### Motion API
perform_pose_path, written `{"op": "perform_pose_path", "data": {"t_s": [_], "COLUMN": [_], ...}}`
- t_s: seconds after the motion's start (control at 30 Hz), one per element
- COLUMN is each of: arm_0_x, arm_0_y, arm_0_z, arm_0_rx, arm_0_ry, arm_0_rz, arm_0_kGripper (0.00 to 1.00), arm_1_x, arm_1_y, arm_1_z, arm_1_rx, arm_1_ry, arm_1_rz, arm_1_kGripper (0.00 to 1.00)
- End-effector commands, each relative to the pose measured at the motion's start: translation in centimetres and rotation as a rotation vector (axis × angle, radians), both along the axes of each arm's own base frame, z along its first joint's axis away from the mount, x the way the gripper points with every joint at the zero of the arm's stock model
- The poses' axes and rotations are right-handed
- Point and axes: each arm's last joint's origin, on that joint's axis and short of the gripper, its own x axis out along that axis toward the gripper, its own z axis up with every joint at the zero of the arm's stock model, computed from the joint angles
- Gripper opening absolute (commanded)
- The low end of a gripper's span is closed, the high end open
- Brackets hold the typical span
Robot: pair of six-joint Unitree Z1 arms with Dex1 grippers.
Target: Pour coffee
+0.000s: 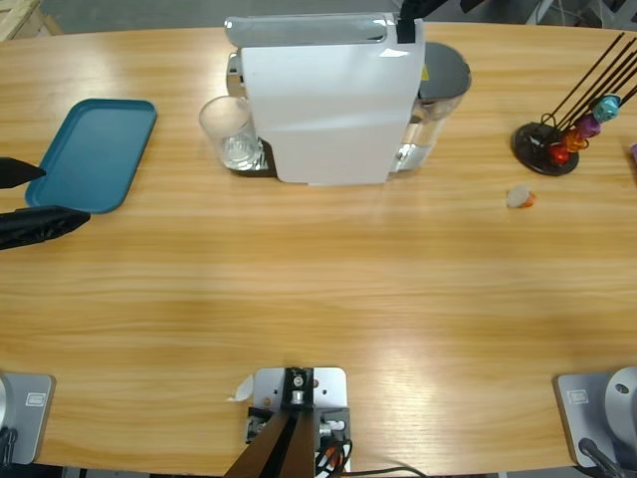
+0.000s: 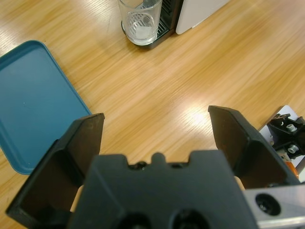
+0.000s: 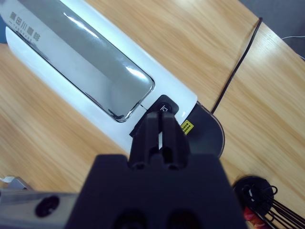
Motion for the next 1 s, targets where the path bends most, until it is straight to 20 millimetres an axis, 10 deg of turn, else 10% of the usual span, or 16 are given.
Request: {"op": "perform_pose_path", "data": {"t_s": [0.03, 0.47, 0.67, 0.73, 0.8, 1.0], "arm_0_x": [0.3, 0.3, 0.3, 0.3, 0.2, -0.1], "arm_0_y": [-0.3, -0.3, -0.3, -0.3, -0.3, -0.1], "arm_0_z": [-1.3, -1.3, -1.3, -1.3, -1.2, -1.0], "arm_0_rx": [0.035, 0.034, 0.035, 0.035, 0.030, 0.002], "arm_0_ry": [0.033, 0.033, 0.032, 0.032, 0.027, 0.012], "arm_0_rz": [0.005, 0.005, 0.006, 0.005, 0.005, -0.021], "arm_0_kGripper": [0.954, 0.954, 0.954, 0.954, 0.959, 0.959], "arm_1_x": [0.2, 0.5, -2.7, -4.9, -7.1, -12.2], "arm_1_y": [0.6, 0.1, -2.5, -2.8, -2.6, -3.3], "arm_1_z": [-1.8, 1.3, 5.0, 4.4, 3.0, -1.3], "arm_1_rx": [-0.048, -0.084, -0.061, -0.025, -0.007, 0.047], "arm_1_ry": [0.043, 0.006, -0.148, -0.137, -0.127, -0.049], "arm_1_rz": [-0.002, 0.017, -0.059, -0.036, 0.002, 0.005], "arm_1_kGripper": [0.000, 0.000, 0.000, 0.588, 0.846, 0.989]}}
